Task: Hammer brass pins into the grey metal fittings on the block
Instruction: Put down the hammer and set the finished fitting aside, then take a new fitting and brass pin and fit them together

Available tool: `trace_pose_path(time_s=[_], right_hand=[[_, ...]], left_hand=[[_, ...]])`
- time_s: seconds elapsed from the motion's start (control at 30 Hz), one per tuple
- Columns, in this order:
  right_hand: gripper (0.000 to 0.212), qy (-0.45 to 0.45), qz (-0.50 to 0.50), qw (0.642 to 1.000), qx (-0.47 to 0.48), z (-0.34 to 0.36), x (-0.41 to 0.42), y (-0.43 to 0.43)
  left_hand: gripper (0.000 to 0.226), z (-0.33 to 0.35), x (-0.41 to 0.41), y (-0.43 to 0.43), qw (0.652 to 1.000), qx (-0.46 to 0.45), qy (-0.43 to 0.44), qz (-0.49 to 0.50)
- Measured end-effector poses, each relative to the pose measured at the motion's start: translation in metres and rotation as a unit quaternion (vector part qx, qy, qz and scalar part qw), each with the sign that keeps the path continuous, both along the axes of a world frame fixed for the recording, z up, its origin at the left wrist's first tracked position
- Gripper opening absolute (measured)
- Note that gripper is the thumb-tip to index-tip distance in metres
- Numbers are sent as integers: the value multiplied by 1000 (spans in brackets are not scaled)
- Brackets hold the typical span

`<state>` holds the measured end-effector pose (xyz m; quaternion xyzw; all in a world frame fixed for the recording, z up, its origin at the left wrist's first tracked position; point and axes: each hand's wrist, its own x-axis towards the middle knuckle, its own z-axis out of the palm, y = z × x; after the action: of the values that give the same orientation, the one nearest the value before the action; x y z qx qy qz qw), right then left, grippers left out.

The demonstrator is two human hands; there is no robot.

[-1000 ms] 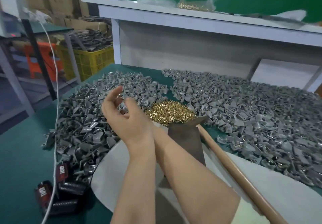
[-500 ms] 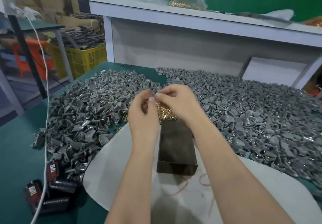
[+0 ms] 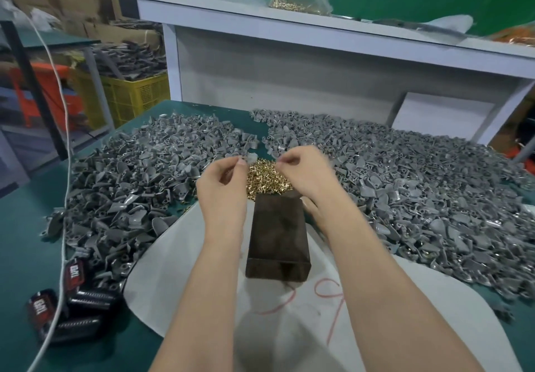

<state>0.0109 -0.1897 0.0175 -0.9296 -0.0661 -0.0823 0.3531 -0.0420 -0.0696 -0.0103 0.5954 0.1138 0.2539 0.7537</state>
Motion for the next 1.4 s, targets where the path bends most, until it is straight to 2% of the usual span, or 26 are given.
trace_pose_path(time_s=[0.07,0.2,0.3,0.4,0.47,0.53,0.6,0.67,0.73,0.8,0.9,1.0,1.13,1.27,1.4], right_hand=[[17,60,-17,988,-139,-13,18,13],[25,167,-55,952,-251,-33,46,42],[16,192,-35,937,-288,-37,61,53],[26,192,-7,933,-304,-42,73,59],[34,235,-3,915,-329,-41,76,62],[28,245,-5,909,-338,-41,79,64],[22,224,-10,917,-329,-41,75,61],[12,163,-38,946,-278,-38,68,55],[15,108,-50,978,-172,-29,57,44],[12,78,-28,996,-27,-15,40,30],[8,42,-12,991,128,3,7,3],[20,81,16,976,203,7,-21,-18],[23,74,17,980,184,-3,-43,-28],[14,26,-12,994,102,-15,-44,-25],[7,-29,3,998,-58,-19,-41,-19]], left_hand=[[8,0,2,2,998,-57,7,20],[12,1,2,3,991,-130,-2,20],[16,1,1,2,989,-146,0,4],[14,1,1,2,986,-165,9,-1],[13,2,0,2,984,-179,12,-5],[12,2,1,1,984,-180,12,-6],[13,2,1,1,985,-173,16,-8],[13,0,1,1,986,-164,18,-25],[14,-1,1,1,991,-122,19,-54],[17,-2,1,-2,995,-31,14,-92],[14,-3,-1,-7,978,156,14,-140],[13,-6,-3,-13,930,332,89,-128],[13,-11,-5,-18,872,453,150,-111],[10,-13,-3,-18,856,483,155,-99],[8,-14,-1,-17,856,483,154,-101]])
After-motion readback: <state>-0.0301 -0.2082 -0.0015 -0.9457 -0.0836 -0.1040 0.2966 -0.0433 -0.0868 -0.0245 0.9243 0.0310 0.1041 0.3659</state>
